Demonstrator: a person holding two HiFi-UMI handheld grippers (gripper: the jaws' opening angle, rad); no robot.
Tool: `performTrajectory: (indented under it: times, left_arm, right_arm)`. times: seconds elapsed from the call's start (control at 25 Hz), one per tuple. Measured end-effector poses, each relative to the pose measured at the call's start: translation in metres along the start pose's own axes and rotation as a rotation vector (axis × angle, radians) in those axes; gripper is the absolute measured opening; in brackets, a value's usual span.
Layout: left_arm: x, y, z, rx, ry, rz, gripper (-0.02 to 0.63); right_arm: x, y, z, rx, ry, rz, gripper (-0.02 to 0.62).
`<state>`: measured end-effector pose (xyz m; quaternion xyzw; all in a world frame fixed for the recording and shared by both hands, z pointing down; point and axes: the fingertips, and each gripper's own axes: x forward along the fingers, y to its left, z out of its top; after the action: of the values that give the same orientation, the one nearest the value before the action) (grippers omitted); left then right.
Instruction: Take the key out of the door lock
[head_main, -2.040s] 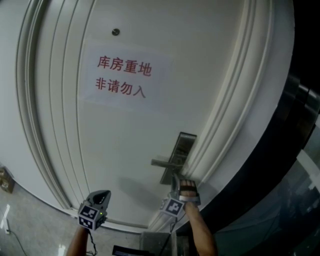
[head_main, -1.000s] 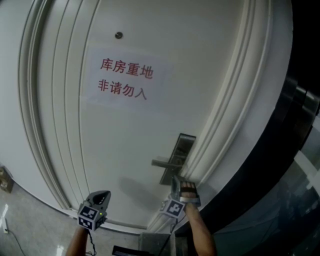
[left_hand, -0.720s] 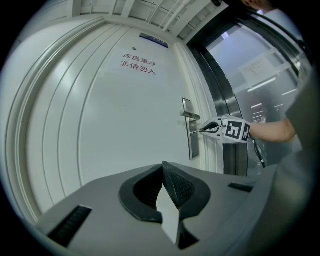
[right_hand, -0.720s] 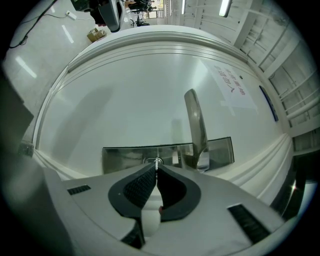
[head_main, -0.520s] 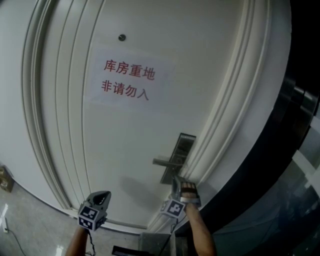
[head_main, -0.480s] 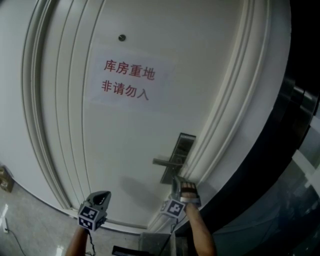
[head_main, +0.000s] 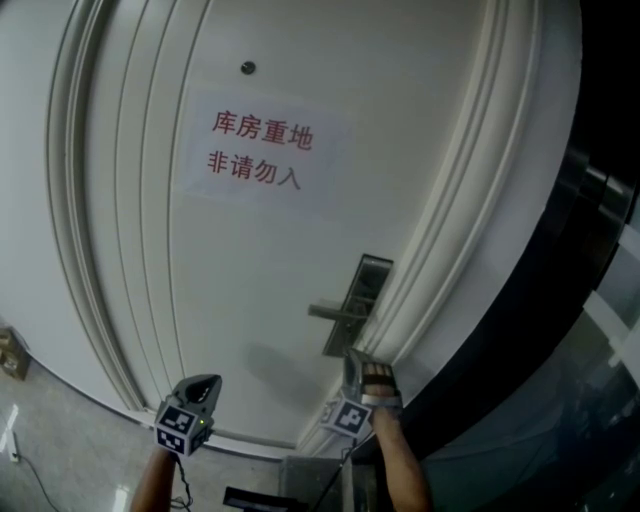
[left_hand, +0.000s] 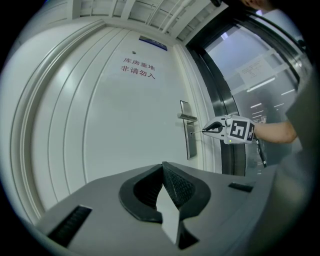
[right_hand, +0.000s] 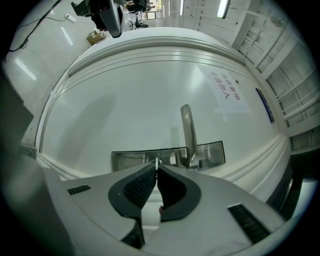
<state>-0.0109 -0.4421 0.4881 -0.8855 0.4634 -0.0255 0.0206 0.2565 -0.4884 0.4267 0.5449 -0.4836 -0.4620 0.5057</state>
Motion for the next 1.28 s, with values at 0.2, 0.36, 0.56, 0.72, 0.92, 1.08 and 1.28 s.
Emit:
performTrajectory:
  times: [0.2, 0.36, 0.56, 0.72, 0.92, 1.08, 1.28]
  left_arm:
    - [-0.006, 0.001, 0.001, -0.001, -0.003, 0.000, 0.008]
    - [-0.009, -0.001, 0.003, 0.001, -0.009, -0.005, 0.008]
    - [-0.013, -0.005, 0.005, 0.005, -0.016, -0.017, 0.008]
    - [-0.019, -0.008, 0.007, 0.007, -0.022, -0.024, 0.008]
    - [-0.029, -0.008, 0.008, 0.006, -0.023, -0.024, 0.008]
    - [-0.036, -0.008, 0.009, 0.009, -0.029, -0.023, 0.008]
    - [-0.044, -0.006, 0.008, 0.001, -0.025, -0.030, 0.008]
  right_arm:
    - [-0.015, 0.002, 0.000, 0.023, 0.009, 0.011, 0.020]
    - [-0.028, 0.001, -0.004, 0.102, 0.014, 0.006, 0.020]
    - [-0.046, -0.003, -0.011, 0.253, 0.028, -0.016, 0.020]
    - [-0.066, -0.009, -0.008, 0.386, 0.023, -0.025, 0.020]
    - [-0.088, -0.012, -0.002, 0.598, 0.015, -0.020, 0.020]
    - [-0.103, -0.004, -0.002, 0.847, 0.016, 0.014, 0.020]
    - [-0.122, 0.003, 0.002, 1.109, 0.005, 0.051, 0.020]
